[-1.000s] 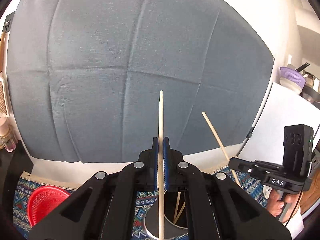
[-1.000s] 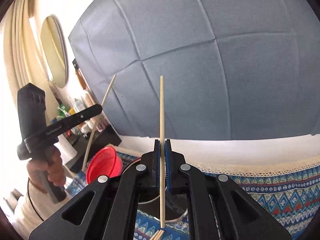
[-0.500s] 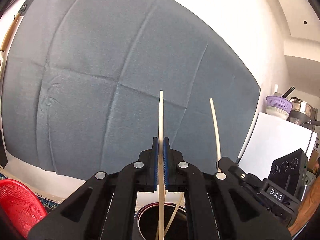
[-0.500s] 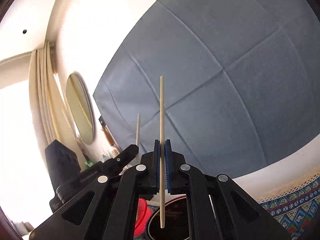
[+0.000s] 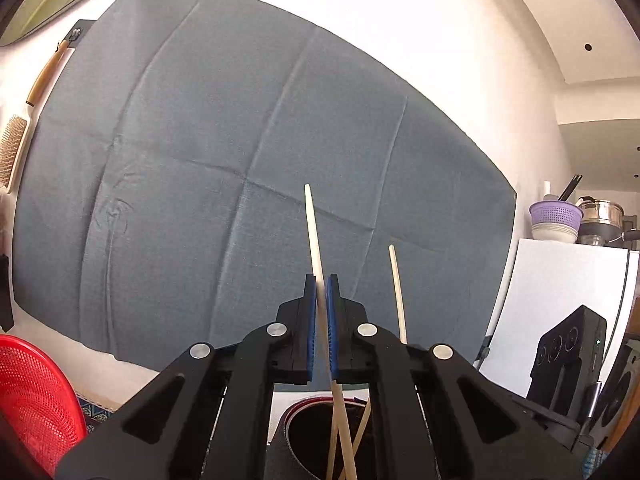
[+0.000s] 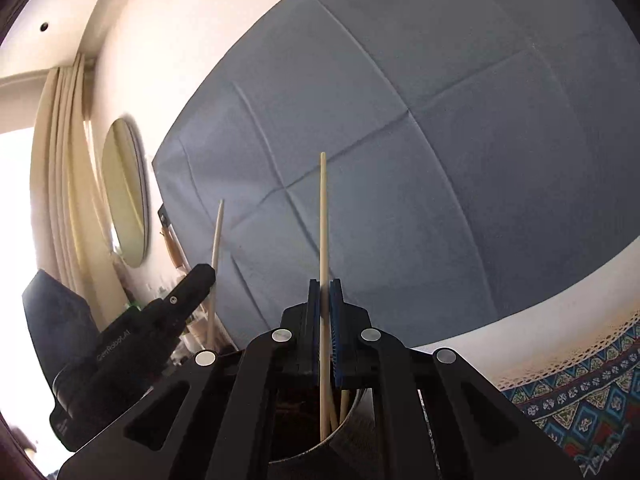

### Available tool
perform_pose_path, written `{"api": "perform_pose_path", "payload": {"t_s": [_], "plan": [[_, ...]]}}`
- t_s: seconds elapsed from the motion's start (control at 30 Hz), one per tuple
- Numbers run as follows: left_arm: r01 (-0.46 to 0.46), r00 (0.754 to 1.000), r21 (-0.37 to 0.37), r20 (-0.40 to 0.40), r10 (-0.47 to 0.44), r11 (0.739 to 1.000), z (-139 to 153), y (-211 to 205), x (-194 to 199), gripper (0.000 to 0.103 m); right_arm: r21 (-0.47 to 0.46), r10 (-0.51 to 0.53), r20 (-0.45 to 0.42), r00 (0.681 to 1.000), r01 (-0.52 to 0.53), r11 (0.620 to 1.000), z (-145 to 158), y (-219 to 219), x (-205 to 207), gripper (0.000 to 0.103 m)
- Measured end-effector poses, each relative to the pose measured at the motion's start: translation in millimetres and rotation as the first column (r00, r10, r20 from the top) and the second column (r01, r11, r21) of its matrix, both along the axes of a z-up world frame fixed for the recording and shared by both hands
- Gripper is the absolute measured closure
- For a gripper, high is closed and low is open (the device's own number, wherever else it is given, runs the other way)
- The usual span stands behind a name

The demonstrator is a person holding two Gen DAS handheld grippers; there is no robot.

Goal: Organize utensils
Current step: 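Raise both chopsticks above the black holder and open both tools to drop them, then move both open tools back down toward the remaining chopsticks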

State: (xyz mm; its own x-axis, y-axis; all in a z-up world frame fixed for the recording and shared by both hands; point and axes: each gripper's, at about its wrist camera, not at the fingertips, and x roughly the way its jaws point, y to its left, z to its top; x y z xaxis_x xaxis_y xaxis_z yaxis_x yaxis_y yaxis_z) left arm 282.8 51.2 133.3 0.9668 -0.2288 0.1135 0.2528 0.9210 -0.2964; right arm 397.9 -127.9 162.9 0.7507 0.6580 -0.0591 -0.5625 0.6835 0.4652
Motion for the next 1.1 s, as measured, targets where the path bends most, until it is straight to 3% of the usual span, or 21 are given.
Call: {"api": "perform_pose_path", "payload": {"t_s": [0.2, 0.37, 0.57, 0.63, 0.7, 0.8, 0.93, 1.1], "plan": [[-0.024, 1.0, 0.031, 0.021, 0.023, 0.999, 4, -6, 6, 0.098, -0.014, 0.009, 0.013, 1.0, -0.009, 1.0, -8, -6, -6, 0.098], [-0.014, 1.0, 0.107, 0.022, 0.012, 0.994, -5, -14, 1, 0.098, -0.09, 0.018, 0.042, 0.999, -0.014, 0.996, -10, 0, -16, 0.098], [-0.009, 1.0, 0.115, 0.01, 0.008, 0.993, 0, -12, -7, 0.097, -0.115, 0.008, 0.039, 0.999, -0.003, 0.993, -9, -1, -24, 0.095], [-0.016, 1.0, 0.122, 0.009, 0.015, 0.992, 4, -11, -10, 0.093, -0.114, -0.008, 0.042, 0.999, 0.013, 0.993, -5, -4, -25, 0.094], [-0.026, 1.0, 0.123, 0.001, 0.026, 0.992, 7, -9, -13, 0.082, -0.111, -0.018, 0.035, 0.999, 0.021, 0.994, -2, -8, -25, 0.094], [-0.034, 0.999, 0.126, -0.012, 0.035, 0.991, 13, -3, -18, 0.072, -0.116, -0.024, 0.003, 1.0, 0.024, 0.993, 4, -14, -22, 0.09], [-0.058, 0.996, 0.142, -0.055, 0.067, 0.988, 20, 4, -23, 0.067, -0.113, -0.035, -0.041, 0.999, 0.03, 0.993, 13, -25, -21, 0.059], [-0.068, 0.988, 0.148, -0.127, 0.087, 0.987, 26, 14, -32, 0.044, -0.158, -0.065, -0.069, 0.996, 0.053, 0.986, 26, -33, -29, 0.042]]}}
